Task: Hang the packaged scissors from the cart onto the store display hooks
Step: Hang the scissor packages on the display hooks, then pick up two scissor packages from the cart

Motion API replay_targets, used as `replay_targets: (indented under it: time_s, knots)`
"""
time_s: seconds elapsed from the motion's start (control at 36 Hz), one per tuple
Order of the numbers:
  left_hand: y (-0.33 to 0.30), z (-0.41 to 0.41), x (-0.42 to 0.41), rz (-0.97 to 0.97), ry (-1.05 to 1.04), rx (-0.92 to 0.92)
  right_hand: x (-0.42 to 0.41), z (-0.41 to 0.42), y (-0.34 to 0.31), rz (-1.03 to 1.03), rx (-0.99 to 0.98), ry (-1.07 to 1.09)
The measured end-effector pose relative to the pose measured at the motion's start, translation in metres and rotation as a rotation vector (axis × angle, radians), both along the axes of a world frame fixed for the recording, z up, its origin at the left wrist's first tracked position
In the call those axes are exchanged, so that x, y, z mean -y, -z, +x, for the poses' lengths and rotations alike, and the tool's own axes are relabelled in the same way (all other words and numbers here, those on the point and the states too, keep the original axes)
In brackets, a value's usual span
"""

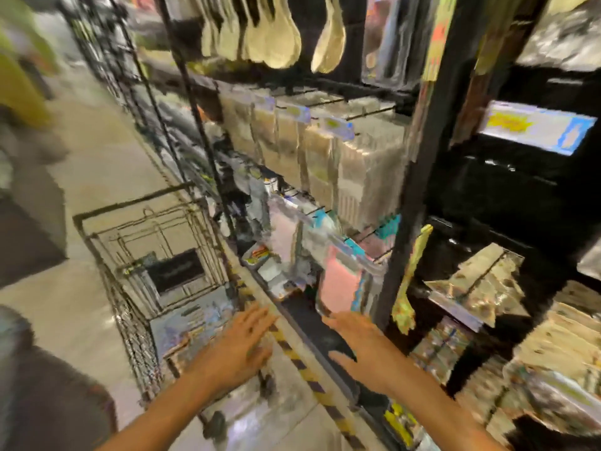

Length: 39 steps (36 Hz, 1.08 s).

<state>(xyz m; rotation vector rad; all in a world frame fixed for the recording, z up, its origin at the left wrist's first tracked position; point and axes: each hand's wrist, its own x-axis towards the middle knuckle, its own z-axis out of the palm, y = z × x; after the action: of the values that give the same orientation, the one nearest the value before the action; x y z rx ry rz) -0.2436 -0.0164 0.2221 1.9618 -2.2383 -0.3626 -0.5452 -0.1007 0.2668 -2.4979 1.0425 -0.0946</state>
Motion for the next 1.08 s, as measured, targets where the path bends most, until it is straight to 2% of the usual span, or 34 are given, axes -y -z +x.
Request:
replay_targets:
  time_s: [0.28, 0.44, 0.61, 0.78, 0.89, 1.08]
  knots:
    - [0.02, 0.154, -0.104, 0.089, -0.329, -0.042, -0.022, 0.159, 0.025, 0.073, -0.095, -0.127]
    - [0.047, 0.231, -0.15, 0.128, -0.47, -0.057, -0.033, 0.247, 0.061, 0.081, -0.162, -0.177]
    - [0.071, 0.275, -0.172, 0.195, -0.532, -0.12, -0.042, 0.308, 0.09, 0.173, -0.183, -0.181]
    - [0.089, 0.292, -0.158, 0.276, -0.536, -0.13, -0.033, 0.339, 0.107, 0.217, -0.207, -0.183]
    - [0.095, 0.298, -0.129, 0.267, -0.546, -0.206, -0.01, 0.355, 0.123, 0.213, -0.235, -0.198]
    - [0.123, 0.323, -0.058, 0.339, -0.495, -0.116, 0.046, 0.399, 0.169, 0.228, -0.231, -0.181]
